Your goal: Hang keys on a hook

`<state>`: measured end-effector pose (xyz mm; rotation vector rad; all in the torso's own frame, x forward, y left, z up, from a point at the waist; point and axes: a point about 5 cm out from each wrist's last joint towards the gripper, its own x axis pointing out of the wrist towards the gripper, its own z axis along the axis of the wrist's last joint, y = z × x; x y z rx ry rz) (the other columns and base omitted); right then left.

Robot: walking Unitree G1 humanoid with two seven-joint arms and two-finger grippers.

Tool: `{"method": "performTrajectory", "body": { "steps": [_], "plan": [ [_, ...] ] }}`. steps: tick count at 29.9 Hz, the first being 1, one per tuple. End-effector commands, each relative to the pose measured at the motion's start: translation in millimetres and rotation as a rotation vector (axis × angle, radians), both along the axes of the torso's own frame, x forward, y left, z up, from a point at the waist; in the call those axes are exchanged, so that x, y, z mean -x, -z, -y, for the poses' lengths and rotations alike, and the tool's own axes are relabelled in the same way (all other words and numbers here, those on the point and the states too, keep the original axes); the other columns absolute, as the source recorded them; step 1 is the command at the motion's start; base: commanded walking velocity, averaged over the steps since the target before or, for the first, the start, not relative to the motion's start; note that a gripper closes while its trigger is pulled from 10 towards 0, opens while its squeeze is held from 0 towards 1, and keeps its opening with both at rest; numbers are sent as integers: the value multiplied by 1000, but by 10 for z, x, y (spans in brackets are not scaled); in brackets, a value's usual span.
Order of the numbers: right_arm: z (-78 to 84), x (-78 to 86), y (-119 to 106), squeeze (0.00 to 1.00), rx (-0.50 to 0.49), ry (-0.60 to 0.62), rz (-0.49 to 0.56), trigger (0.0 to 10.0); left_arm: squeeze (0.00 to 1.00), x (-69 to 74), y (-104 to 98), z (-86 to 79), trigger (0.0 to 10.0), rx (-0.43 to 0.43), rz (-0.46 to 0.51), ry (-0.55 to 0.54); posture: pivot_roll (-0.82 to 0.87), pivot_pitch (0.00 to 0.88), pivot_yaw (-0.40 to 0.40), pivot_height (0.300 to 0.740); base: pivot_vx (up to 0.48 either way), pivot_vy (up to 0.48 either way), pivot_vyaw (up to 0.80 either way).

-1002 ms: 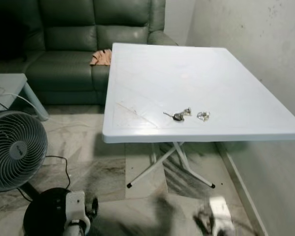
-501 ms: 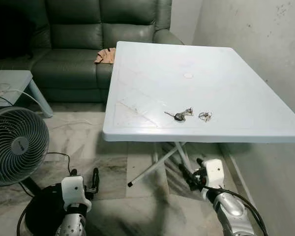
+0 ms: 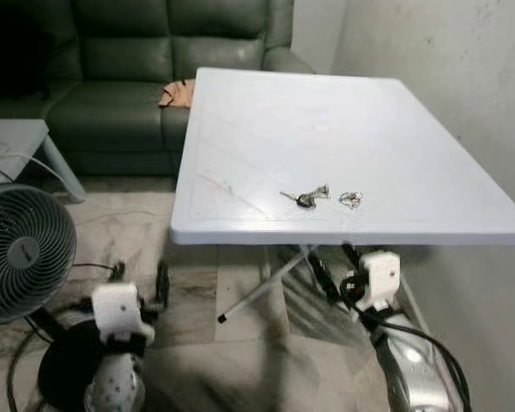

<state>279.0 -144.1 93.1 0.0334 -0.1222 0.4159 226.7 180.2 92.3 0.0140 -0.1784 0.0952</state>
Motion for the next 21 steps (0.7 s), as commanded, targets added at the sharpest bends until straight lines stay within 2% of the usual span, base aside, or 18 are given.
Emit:
{"method": "performTrajectory", "body": {
  "steps": [1, 9, 21],
  "plan": [
    [8, 15, -6, 0, -10, 9, -15, 10000, 0, 38, 39, -27, 10000, 14, -41, -15, -29, 0, -55, 740, 0, 0, 0],
    [-43, -10, -97, 0, -34, 4, -37, 10000, 0, 20, -105, -47, 10000, 41, -76, -2, -14, 0, -56, 740, 0, 0, 0],
    [-28, -34, -175, 0, -41, -10, -29, 10000, 0, 31, -131, -24, 10000, 67, -95, 13, -13, 0, -65, 740, 0, 0, 0]
  ]
}}
